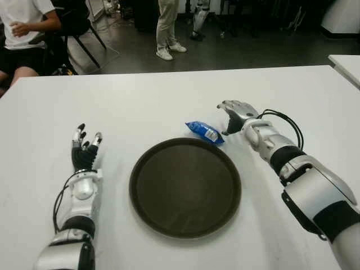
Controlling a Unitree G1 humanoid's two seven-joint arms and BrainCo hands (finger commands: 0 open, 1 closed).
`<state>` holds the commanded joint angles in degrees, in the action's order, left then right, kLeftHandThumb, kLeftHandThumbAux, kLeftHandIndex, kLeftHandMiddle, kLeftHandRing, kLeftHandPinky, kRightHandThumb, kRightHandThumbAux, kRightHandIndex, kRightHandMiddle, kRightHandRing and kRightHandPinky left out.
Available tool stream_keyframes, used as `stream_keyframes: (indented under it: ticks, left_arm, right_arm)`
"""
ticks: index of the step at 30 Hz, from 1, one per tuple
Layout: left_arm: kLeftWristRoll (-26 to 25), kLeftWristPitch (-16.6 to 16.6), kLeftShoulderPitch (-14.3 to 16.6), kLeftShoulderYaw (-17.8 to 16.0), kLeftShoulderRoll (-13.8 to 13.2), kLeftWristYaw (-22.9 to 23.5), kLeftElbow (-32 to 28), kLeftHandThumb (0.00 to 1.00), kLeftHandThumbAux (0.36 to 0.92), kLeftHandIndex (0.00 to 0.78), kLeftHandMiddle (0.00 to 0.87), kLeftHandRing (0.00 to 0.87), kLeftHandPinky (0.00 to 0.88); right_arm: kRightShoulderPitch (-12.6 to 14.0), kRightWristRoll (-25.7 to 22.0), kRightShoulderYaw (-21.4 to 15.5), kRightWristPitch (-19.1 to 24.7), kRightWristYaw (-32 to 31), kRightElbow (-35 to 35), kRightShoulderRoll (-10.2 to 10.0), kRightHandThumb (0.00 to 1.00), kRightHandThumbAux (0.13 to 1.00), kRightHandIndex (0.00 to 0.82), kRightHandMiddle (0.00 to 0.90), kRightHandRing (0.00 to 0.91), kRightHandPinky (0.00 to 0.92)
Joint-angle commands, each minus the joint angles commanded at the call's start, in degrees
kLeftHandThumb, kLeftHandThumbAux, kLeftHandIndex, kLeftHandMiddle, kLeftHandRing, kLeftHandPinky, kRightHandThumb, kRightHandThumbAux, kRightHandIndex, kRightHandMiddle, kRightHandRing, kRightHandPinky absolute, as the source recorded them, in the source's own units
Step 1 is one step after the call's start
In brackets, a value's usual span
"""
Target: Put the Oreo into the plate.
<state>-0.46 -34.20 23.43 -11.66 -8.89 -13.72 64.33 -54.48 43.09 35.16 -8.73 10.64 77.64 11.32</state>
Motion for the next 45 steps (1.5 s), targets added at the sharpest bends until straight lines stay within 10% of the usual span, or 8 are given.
stream_keyframes:
  ticks: [29, 45]
  left_arm:
    - [0.03, 0.49, -0.02, -0.15, -0.08, 0.15, -0.36, 0.347, 0.584, 0.006, 0.015, 0.0, 0.0]
    - [0.23, 0.72, -0.06, 0.03, -0.17, 0.66, -0.67, 0.359, 0.599, 0.005, 0.004, 0.0, 0.0]
  right_arm:
    - [2.06, -0.52, -0.14, 1.31, 0.7, 0.06, 2.81, 0.264, 0.843, 0.0, 0.0, 0.0, 0.03]
    - [-1.0, -0.83, -0.78, 1.65, 0.91, -0.7, 1.61, 0.242, 0.786, 0.0, 0.0, 0.0, 0.064]
